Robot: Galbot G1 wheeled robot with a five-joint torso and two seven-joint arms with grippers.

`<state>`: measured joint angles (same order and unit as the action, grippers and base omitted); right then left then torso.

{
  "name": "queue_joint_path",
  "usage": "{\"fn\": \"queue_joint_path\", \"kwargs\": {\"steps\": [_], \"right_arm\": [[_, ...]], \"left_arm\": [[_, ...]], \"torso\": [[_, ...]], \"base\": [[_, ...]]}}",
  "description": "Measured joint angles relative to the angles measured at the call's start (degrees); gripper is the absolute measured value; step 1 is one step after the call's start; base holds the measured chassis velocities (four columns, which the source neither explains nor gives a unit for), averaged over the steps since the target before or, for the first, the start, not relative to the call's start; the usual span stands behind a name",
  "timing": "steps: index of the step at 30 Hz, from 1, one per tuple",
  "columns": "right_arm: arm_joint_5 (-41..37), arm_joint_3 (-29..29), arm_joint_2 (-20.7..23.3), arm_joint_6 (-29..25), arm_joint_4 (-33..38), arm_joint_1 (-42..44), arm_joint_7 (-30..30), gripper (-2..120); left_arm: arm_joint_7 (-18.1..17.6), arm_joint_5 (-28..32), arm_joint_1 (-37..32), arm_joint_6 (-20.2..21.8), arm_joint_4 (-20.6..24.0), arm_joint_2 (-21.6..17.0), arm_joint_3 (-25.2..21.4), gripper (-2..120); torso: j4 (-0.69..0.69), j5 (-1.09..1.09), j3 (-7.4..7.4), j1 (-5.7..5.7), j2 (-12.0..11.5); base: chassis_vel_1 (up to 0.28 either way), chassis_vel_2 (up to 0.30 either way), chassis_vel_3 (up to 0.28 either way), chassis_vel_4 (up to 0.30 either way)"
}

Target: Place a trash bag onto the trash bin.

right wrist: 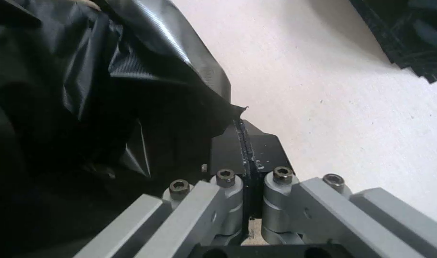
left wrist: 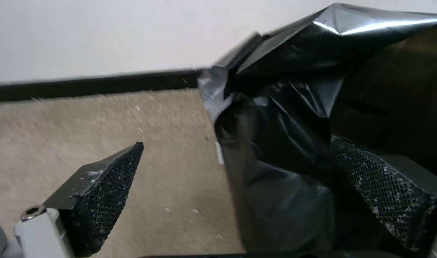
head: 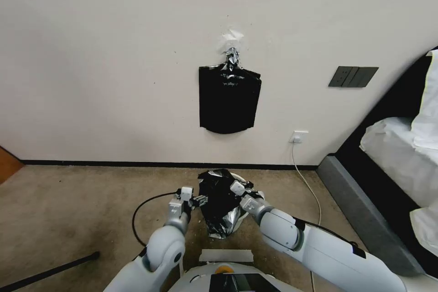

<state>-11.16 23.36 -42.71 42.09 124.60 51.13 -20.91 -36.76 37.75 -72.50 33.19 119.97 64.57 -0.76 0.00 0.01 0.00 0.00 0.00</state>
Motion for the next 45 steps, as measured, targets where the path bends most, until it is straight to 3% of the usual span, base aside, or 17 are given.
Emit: {"fn": "queue_joint_path", "kwargs": {"steps": [3, 12, 24, 37, 45], "right_arm": [[-2.29, -0.27, 0.33, -0.01, 0.32, 0.35, -1.0, 0], [-2.88, -0.54, 0.19, -0.04, 0.17, 0.93, -1.64, 0], [-2.78, -1.4, -0.27, -0.05, -0.27, 1.48, -1.9, 0], [-1.84, -3.0, -0.67, -0.63, -0.34, 3.43, -2.2, 0], [-0.58, -4.17, -1.26, -3.11, -0.93, 5.58, -2.39, 0]], "left_arm": [[-4.59, 8.38, 3.28, 2.13, -1.75, 1.28, 1.22, 100], [-9.18, 15.28, 8.32, 4.61, -7.86, 3.67, 2.84, 99], [-11.81, 16.9, 10.78, 6.75, -10.3, 4.26, 4.4, 54], [-13.75, 17.11, 10.6, 5.74, -10.67, 5.04, 4.19, 8], [-14.18, 17.2, 10.25, 5.27, -10.68, 5.19, 3.97, 3]], "torso": [[-0.01, 0.0, 0.0, 0.0, 0.0], [-0.01, -0.01, 0.0, 0.0, 0.0], [0.01, 0.0, -0.01, 0.0, 0.0], [-0.01, -0.02, -0.01, 0.0, 0.0], [-0.02, -0.01, -0.01, 0.0, 0.0]], "base": [[0.0, 0.0, 0.0, 0.0], [0.0, 0.0, 0.0, 0.0], [0.0, 0.0, 0.0, 0.0], [0.0, 0.0, 0.0, 0.0], [0.0, 0.0, 0.0, 0.0]]}}
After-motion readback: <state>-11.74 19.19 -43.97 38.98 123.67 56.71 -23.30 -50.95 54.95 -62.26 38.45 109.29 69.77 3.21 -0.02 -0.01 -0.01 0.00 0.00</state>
